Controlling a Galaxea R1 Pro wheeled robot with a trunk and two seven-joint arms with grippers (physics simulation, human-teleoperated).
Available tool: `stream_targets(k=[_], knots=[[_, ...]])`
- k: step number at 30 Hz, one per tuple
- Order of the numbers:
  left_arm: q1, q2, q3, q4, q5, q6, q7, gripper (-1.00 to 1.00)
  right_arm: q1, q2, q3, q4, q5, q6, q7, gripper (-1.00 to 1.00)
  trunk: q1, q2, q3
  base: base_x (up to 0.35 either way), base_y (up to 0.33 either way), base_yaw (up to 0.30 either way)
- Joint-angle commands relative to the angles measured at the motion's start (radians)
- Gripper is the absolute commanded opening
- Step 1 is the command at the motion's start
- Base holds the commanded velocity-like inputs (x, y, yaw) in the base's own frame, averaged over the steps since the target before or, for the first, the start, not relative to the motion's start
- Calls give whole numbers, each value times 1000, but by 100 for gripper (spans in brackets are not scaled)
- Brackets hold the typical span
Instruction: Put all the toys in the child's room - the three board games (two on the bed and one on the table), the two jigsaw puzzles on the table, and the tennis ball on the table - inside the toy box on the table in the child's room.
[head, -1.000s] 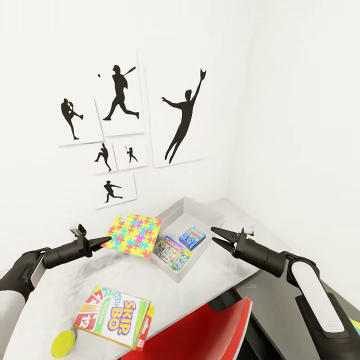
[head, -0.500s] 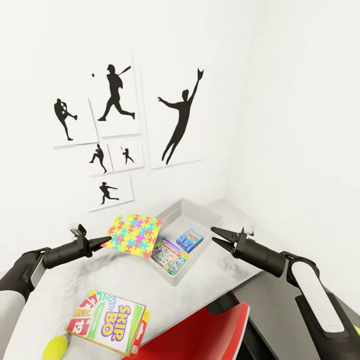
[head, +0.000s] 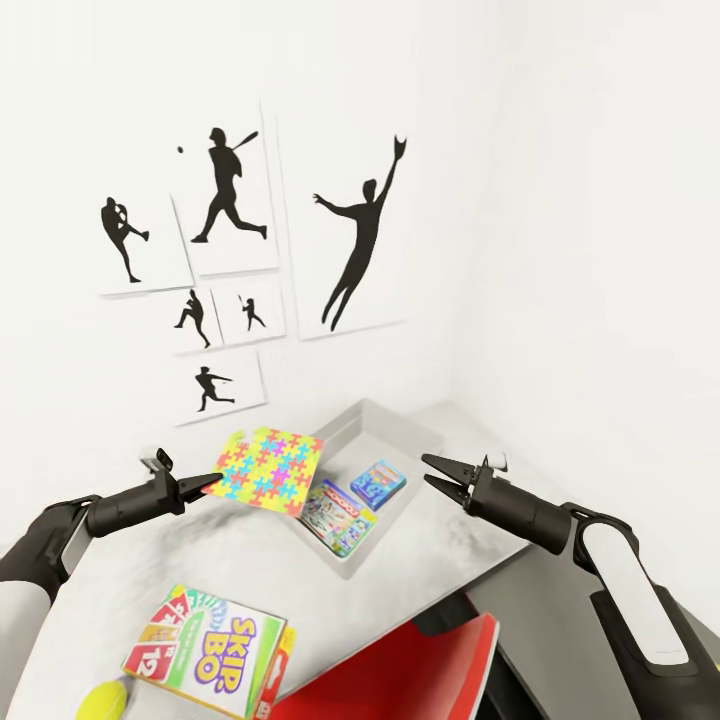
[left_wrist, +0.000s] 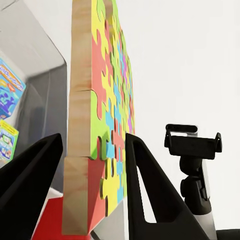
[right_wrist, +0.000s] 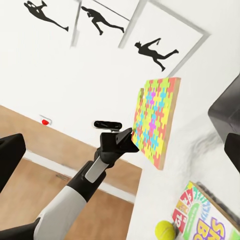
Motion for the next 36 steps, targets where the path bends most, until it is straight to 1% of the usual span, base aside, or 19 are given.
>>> stream_targets(k=[1,9,18,36], knots=[[-1,0,0,0,-1,11,-4,-100,-1,-1,0,0,7,2,8,100,1,-2,-2,8,0,102],[-1,0,0,0,-1,11,-4,-100,-1,-1,0,0,7,2,8,100,1,-2,-2,37,0,104],[-1,0,0,0,-1,10,-4,-100,-1,-1,0,0,7,2,8,100,1,-2,-2,77,0,9],[-1,0,0,0,-1,10,-4,-100,-1,-1,0,0,7,2,8,100,1,-2,-2,3,0,0]])
